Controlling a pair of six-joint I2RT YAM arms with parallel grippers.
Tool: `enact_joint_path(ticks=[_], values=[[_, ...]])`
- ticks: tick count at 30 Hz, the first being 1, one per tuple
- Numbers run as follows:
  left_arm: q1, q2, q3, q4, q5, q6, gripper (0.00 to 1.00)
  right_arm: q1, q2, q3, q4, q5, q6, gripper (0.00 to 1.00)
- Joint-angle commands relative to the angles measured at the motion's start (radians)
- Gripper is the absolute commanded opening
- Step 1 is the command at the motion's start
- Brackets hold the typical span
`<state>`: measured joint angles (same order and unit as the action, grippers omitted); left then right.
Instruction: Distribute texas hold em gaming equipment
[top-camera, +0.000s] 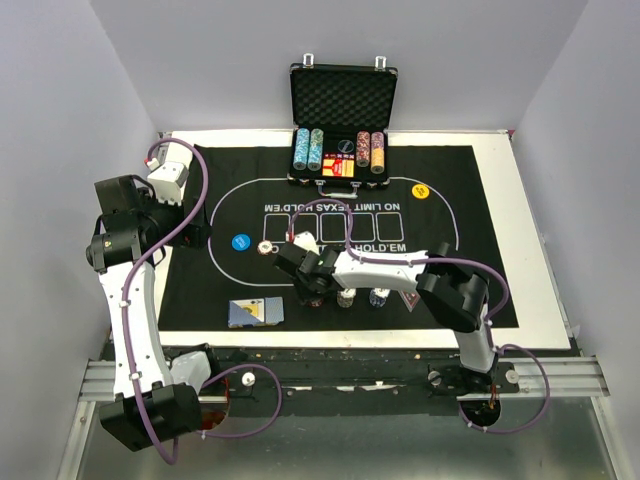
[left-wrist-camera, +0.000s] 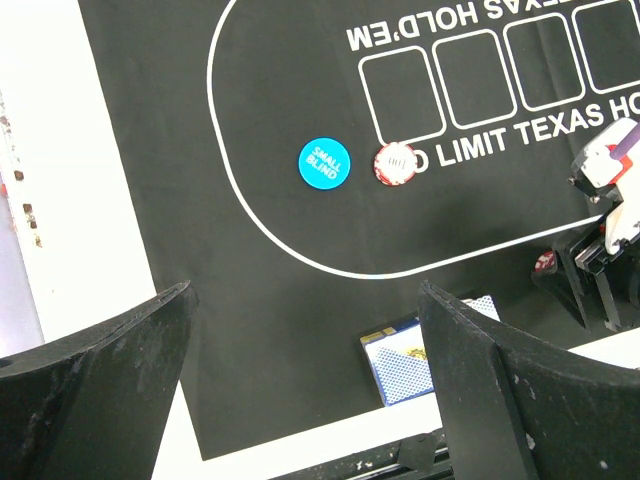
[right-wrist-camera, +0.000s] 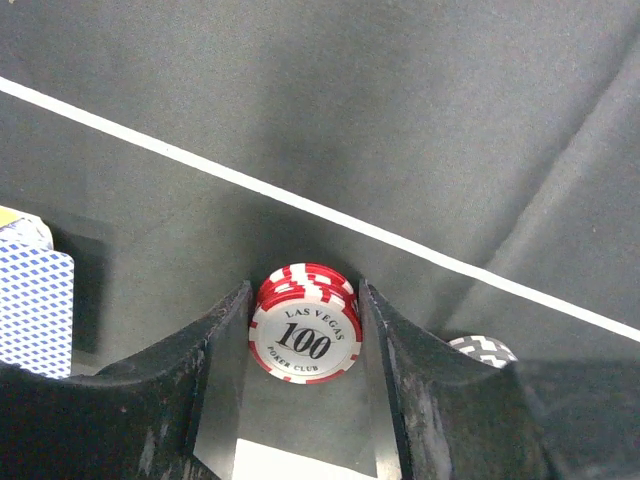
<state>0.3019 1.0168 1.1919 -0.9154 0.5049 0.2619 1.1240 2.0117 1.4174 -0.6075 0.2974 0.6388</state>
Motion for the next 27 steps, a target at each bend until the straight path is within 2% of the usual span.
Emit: enact_joint_path(ticks=[1, 8, 20, 23, 27], values=[[0.006, -0.014, -0.003, 0.001, -0.020, 0.005, 0.99, 0.007, -0.041, -0.012, -0.031, -0.001, 0.019, 0.49], [0.006, -0.018, -0.003, 0.003, -0.023, 0.005, 0.99, 0.007, -0.065, 0.020, -0.061, -0.006, 0.024, 0.41], [0.006, -0.018, 0.003, 0.003, -0.022, 0.010, 0.99, -0.004, -0.097, 0.098, -0.109, 0.051, -0.010, 0.40], [0.006, -0.018, 0.008, -0.002, -0.023, 0.011, 0.99, -0.050, -0.108, 0.101, -0.123, 0.081, -0.028, 0.40], [0.006, -0.023, 0.008, -0.005, -0.026, 0.016, 0.99, -0.214, -0.155, 0.051, -0.092, 0.060, -0.067, 0.39]])
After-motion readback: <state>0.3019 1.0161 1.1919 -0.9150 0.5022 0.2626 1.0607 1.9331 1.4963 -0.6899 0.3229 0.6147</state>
